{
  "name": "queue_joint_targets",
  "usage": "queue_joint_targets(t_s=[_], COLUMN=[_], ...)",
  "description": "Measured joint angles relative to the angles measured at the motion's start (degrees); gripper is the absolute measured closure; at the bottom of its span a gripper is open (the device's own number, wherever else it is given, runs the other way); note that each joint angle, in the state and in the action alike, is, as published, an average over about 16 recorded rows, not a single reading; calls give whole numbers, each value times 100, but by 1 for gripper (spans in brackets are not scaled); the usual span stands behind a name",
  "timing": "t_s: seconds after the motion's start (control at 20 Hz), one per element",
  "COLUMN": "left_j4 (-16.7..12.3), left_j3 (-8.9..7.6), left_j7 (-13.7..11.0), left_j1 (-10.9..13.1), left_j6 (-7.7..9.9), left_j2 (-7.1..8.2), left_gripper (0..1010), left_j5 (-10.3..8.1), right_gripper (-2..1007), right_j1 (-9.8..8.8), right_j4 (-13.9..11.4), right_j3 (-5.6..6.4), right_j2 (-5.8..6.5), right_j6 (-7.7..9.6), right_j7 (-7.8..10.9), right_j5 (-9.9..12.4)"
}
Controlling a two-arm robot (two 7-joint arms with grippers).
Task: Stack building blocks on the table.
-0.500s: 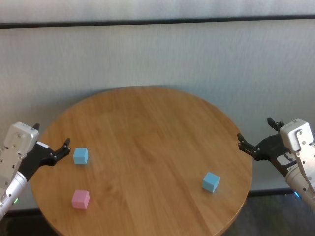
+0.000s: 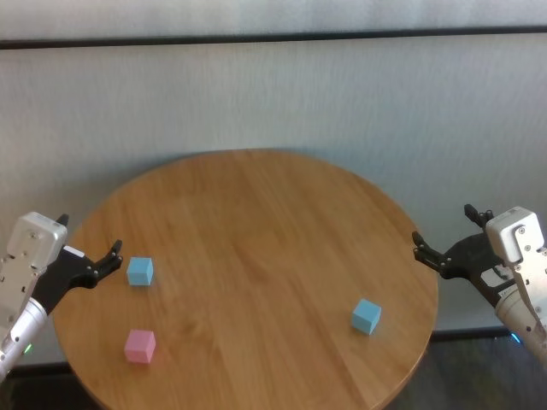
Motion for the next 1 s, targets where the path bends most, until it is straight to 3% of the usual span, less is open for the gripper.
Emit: queue_joint_targets(t_s=[1.0], left_j4=[0], left_j3=[0], left_j7=[0], left_j1=[0], left_j6=[0], left_j2=[0], left_gripper=[11], left_j5=[0], right_gripper=[4], right_j1=[0], right_j4=[0], right_j3=[0], right_j2=[0], right_j6=[0], right_j7=[0], right_j5=[0])
